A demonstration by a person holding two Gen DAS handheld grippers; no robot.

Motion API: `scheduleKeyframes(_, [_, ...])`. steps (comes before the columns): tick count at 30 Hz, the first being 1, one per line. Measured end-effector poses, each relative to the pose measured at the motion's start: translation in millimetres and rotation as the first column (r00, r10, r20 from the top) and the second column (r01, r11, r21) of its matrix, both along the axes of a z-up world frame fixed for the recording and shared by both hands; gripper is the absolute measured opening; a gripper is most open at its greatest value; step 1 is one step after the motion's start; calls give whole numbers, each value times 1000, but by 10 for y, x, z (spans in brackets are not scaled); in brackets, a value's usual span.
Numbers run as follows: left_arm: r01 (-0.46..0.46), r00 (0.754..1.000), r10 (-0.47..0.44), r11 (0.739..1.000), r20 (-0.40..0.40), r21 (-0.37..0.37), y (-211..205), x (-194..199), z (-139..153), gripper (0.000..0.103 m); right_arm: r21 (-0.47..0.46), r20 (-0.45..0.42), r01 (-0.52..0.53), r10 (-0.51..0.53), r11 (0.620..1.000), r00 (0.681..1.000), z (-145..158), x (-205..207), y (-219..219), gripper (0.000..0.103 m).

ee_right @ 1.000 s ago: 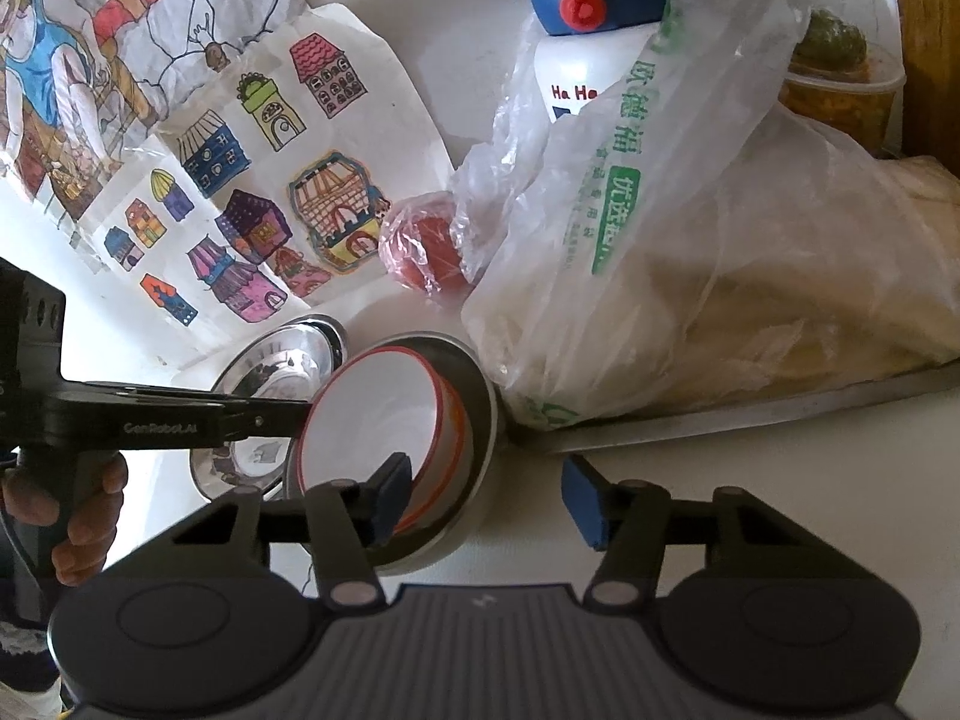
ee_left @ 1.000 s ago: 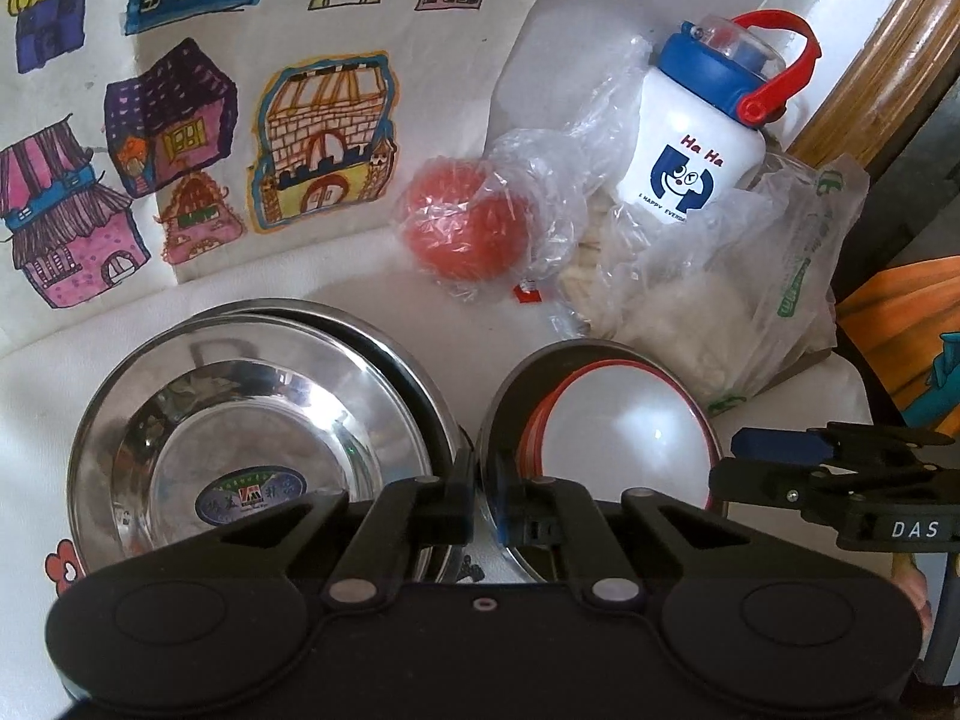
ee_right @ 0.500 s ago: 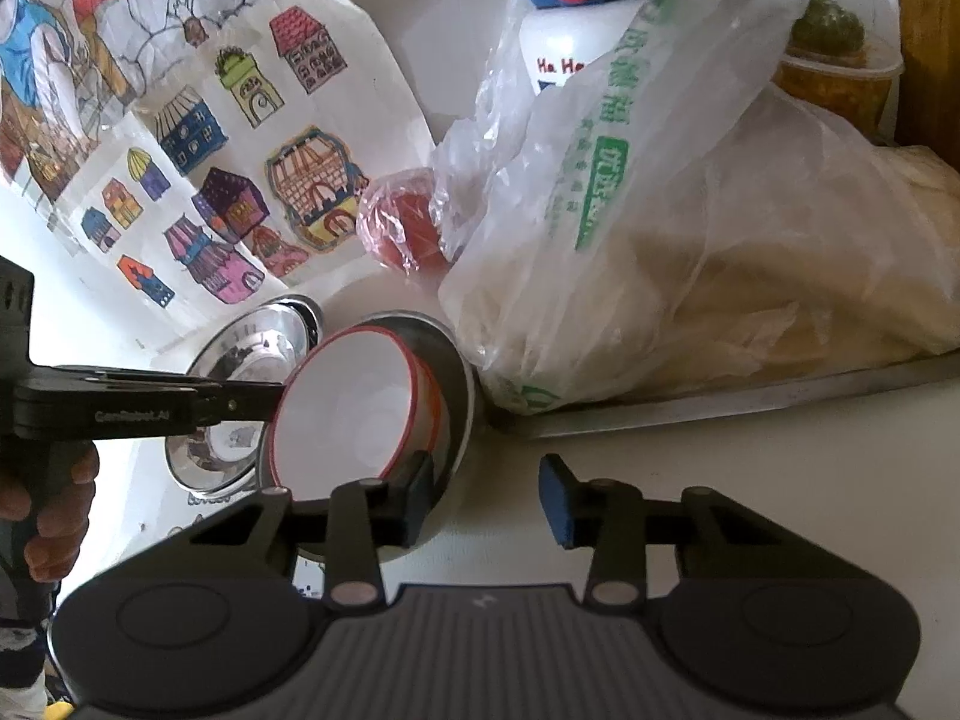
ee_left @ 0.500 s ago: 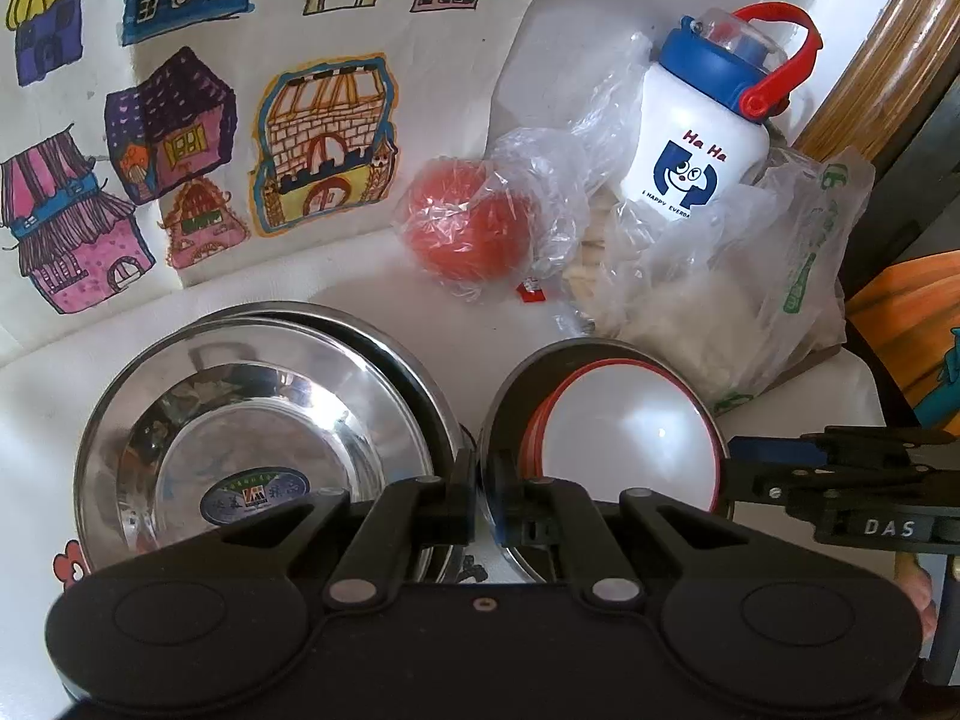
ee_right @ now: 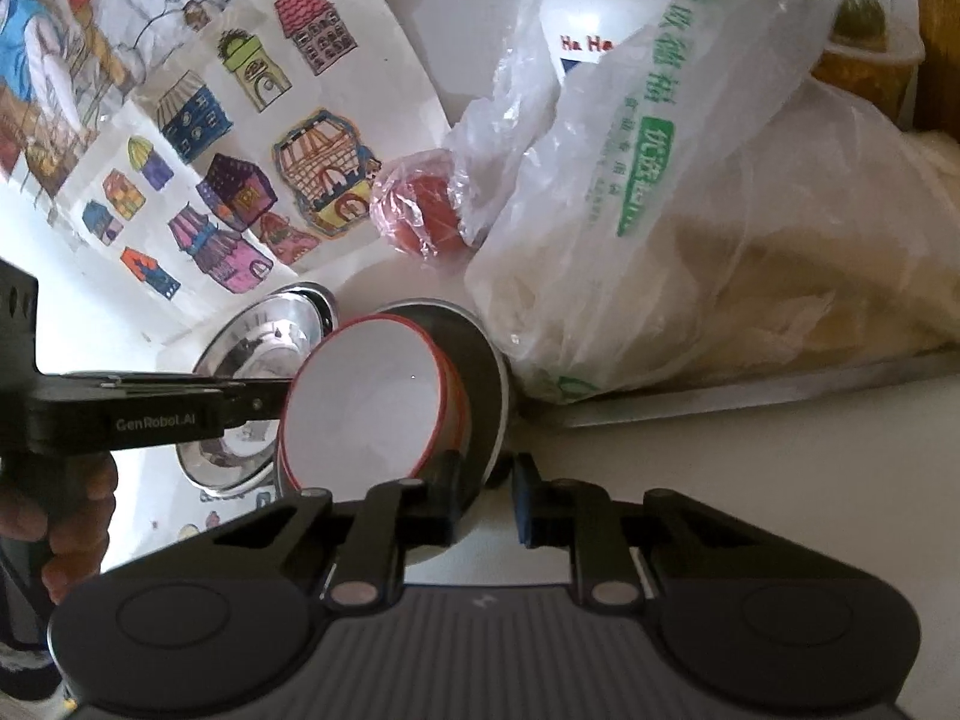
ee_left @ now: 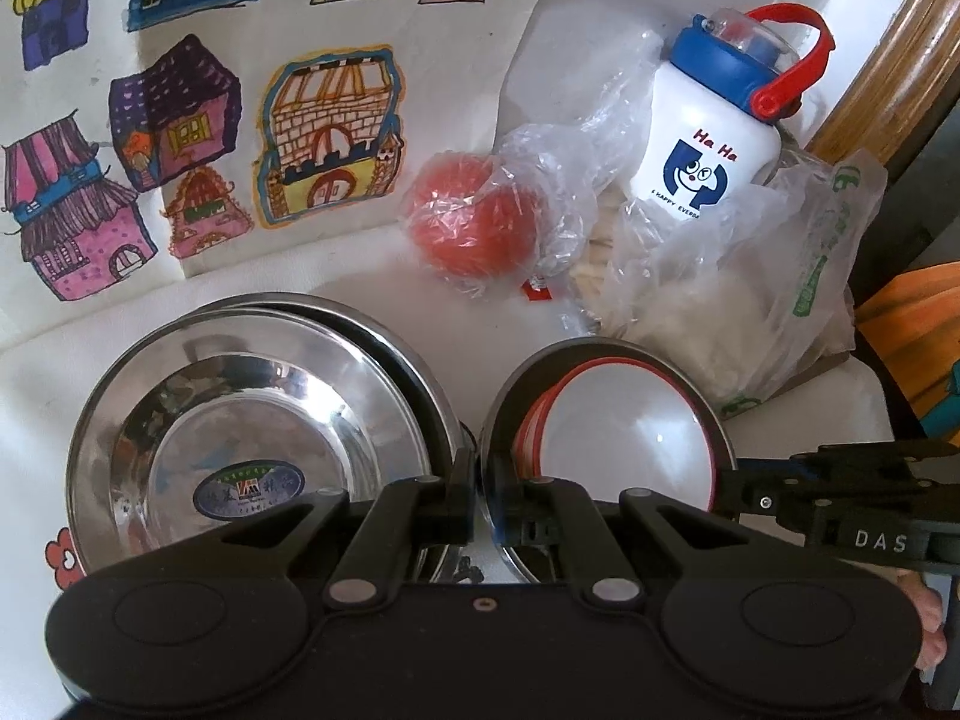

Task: Organize plates and bowls
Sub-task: 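Lift the steel bowl with both grippers and carry it toward the steel plate stack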

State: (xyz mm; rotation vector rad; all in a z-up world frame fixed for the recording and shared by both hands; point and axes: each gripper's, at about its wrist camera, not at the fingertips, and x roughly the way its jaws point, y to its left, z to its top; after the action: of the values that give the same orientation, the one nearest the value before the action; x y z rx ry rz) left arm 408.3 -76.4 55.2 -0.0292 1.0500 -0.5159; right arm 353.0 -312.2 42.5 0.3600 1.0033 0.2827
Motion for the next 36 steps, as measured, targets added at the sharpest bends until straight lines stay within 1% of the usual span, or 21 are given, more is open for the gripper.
scheduleKeyframes(5, [-13,1000,13,1000,-14,-10,8,-3,10,4,16,-7,12,-12,1000,1000,-1,-27,-44,19])
scheduleKeyframes(13, [-16,1000,16,1000,-12,-2,-43,-92,54,4,15,-13,22,-22,1000,1000,-10,-151,-91,18])
scheduleKeyframes(28, [-22,999,22,1000,-32,5,-113,-426,137,4,29,-21,30,-29,999,999,1,-492,-183,17])
scheduleKeyframes(36, [-43,998,44,999,-39,4,-50,-640,171,4,29,-25,18,-17,999,1000,8,-674,-108,16])
